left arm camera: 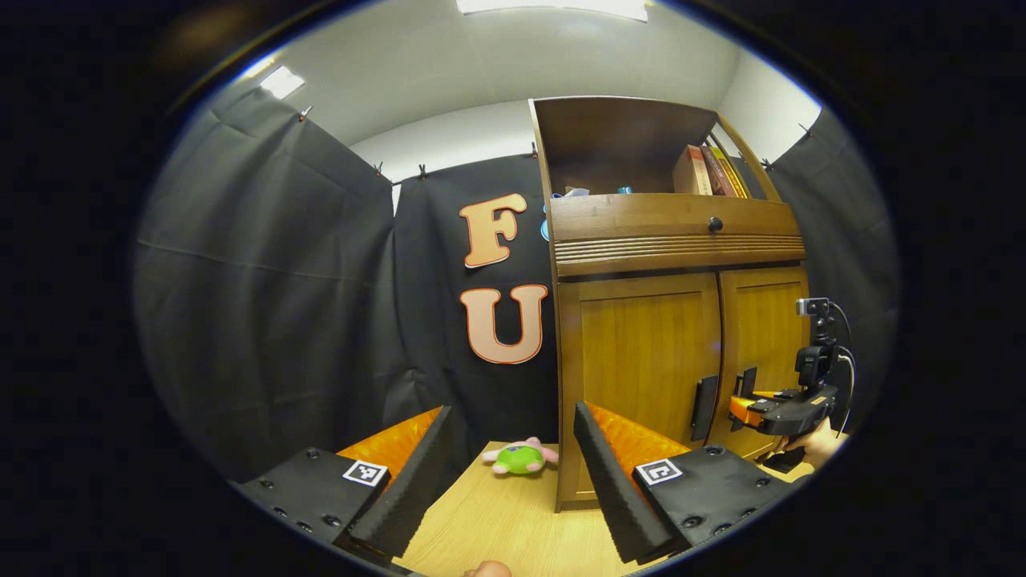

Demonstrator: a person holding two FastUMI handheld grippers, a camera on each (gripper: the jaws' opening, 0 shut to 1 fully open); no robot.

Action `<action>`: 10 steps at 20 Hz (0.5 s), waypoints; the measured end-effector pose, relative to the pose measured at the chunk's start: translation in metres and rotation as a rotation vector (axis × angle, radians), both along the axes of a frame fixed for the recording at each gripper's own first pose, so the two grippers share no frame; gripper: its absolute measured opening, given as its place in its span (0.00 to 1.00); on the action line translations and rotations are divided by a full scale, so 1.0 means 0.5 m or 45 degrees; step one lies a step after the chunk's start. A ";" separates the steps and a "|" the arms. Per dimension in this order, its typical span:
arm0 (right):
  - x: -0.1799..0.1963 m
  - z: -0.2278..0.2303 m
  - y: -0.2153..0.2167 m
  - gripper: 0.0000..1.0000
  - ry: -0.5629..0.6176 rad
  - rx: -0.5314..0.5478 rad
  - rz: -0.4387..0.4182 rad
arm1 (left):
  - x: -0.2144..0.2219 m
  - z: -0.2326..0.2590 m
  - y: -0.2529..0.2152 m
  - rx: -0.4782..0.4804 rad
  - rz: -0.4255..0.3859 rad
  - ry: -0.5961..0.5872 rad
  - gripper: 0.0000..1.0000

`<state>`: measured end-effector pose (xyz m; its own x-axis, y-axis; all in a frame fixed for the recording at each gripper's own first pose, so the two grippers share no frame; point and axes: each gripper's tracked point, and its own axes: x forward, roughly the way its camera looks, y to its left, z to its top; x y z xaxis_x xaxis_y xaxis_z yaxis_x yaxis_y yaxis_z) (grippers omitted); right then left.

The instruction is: Open the right door of the double-door shoe cabinet with the right hand, and open the left door with the left hand.

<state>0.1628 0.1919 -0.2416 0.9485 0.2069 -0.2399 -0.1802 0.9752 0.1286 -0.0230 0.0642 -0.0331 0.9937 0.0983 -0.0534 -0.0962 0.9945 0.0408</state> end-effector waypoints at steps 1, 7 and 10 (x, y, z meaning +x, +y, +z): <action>-0.010 0.004 -0.003 0.33 -0.005 0.005 0.015 | -0.002 0.000 -0.003 -0.007 -0.003 0.001 0.96; -0.098 0.021 -0.028 0.32 -0.029 0.038 0.100 | 0.001 -0.012 -0.022 -0.016 -0.011 0.022 0.96; -0.151 0.031 -0.061 0.31 -0.041 0.025 0.101 | 0.002 -0.008 -0.035 -0.017 -0.028 0.014 0.97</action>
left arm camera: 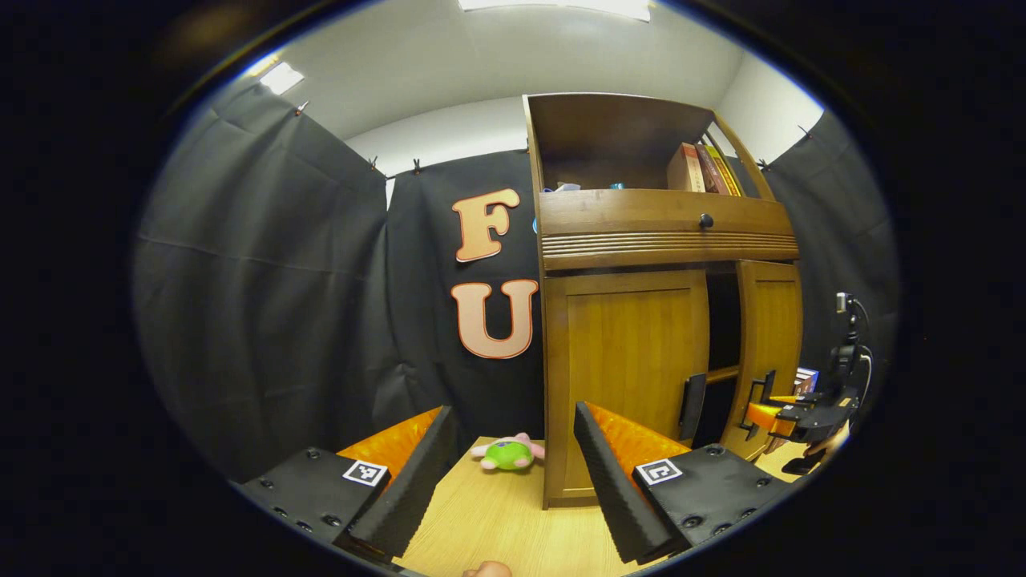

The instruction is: Open the right door of the double-door shoe cabinet with the right hand, and open the left door with the left hand.

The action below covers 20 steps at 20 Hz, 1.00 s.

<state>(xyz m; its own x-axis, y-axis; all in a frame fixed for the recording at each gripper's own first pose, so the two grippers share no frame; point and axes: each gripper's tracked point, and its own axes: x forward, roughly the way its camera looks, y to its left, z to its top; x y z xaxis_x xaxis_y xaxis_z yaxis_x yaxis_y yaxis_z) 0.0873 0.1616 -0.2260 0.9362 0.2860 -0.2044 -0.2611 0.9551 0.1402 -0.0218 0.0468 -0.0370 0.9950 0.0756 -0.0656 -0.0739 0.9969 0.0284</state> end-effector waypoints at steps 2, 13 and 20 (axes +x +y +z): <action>-0.036 0.008 -0.021 0.31 -0.001 -0.014 0.005 | 0.000 0.005 -0.010 -0.010 -0.012 -0.013 0.96; -0.158 0.045 -0.146 0.31 0.011 -0.043 -0.021 | -0.015 0.014 -0.073 -0.014 -0.079 -0.021 0.95; -0.201 0.056 -0.225 0.14 0.008 -0.137 -0.113 | -0.024 0.026 -0.116 -0.015 -0.129 -0.034 0.95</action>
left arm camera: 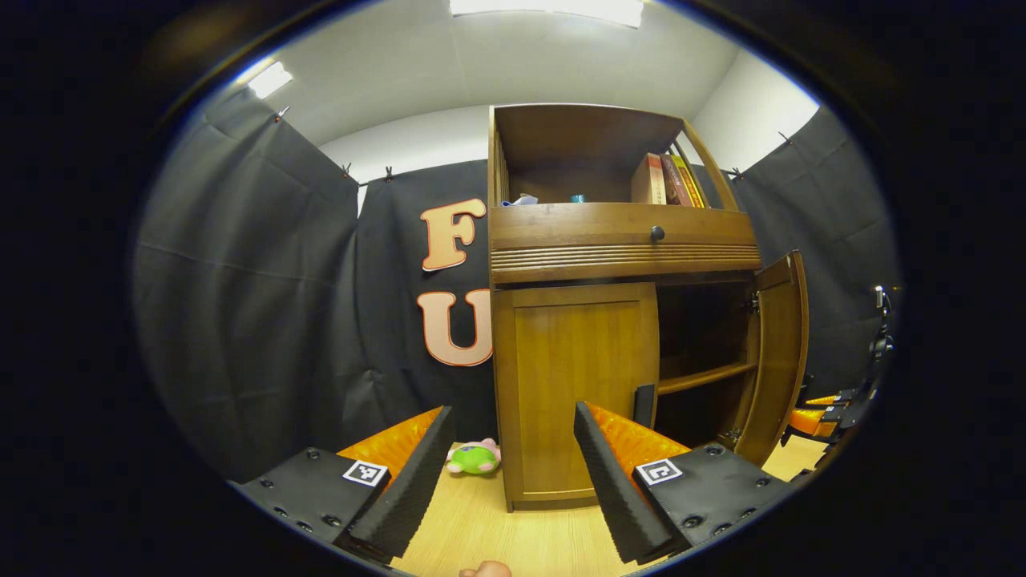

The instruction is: Open the right door of the double-door shoe cabinet with the right hand, and open the left door with the left hand.

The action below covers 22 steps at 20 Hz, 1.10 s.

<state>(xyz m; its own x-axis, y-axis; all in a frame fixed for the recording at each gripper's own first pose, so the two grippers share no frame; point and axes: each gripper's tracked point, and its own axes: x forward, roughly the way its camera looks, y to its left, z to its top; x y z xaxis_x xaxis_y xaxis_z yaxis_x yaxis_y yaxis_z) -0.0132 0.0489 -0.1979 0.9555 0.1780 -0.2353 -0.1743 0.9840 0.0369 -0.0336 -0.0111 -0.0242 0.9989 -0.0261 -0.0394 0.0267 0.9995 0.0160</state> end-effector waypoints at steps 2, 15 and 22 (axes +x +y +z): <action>-0.009 0.001 -0.020 0.20 -0.006 -0.034 -0.025 | -0.002 0.000 -0.013 0.004 -0.010 -0.002 0.95; -0.035 0.007 -0.177 0.07 -0.007 -0.101 -0.178 | 0.007 -0.007 -0.090 -0.001 -0.075 0.010 0.95; -0.039 0.008 -0.242 0.05 0.006 -0.100 -0.200 | 0.023 -0.028 -0.141 -0.011 -0.112 0.041 0.95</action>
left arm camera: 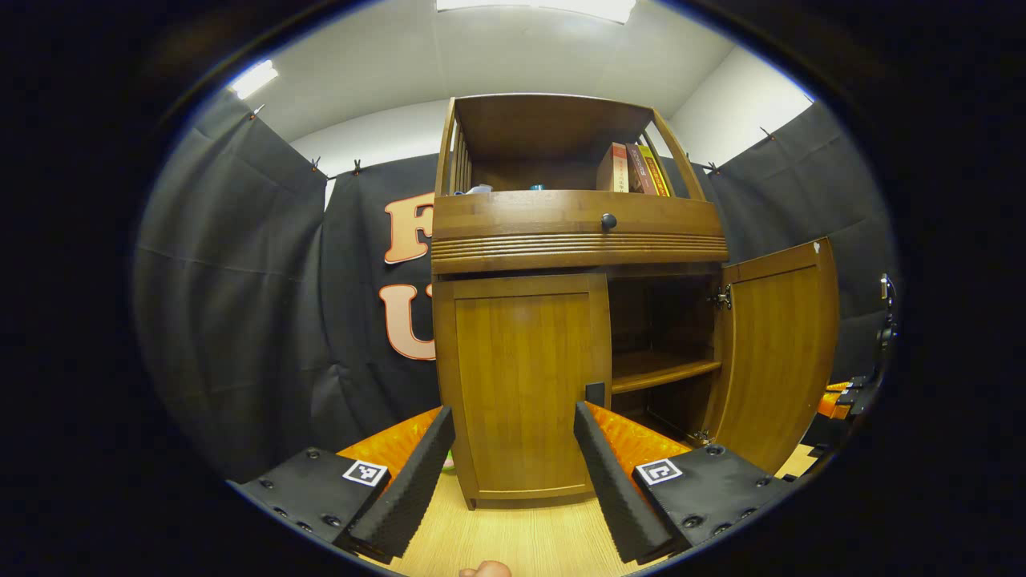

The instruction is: Open the right door of the double-door shoe cabinet with the right hand, and open the left door with the left hand.

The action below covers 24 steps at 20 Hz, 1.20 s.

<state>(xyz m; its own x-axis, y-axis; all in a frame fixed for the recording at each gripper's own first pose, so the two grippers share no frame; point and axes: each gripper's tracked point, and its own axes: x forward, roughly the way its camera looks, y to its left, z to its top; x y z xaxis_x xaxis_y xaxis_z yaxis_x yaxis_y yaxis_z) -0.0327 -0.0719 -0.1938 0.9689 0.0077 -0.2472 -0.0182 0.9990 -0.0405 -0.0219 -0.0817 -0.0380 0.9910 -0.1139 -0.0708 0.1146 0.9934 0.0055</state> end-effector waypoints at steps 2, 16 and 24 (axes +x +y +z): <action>-0.004 0.001 -0.021 0.05 0.003 0.010 -0.010 | 0.004 -0.005 -0.016 0.000 -0.011 0.003 0.96; -0.046 0.044 -0.157 0.04 -0.066 0.025 -0.162 | 0.092 -0.076 -0.129 0.010 -0.077 0.024 0.96; -0.049 0.043 -0.186 0.37 -0.054 0.049 -0.221 | 0.200 -0.186 -0.185 -0.022 -0.098 0.142 0.96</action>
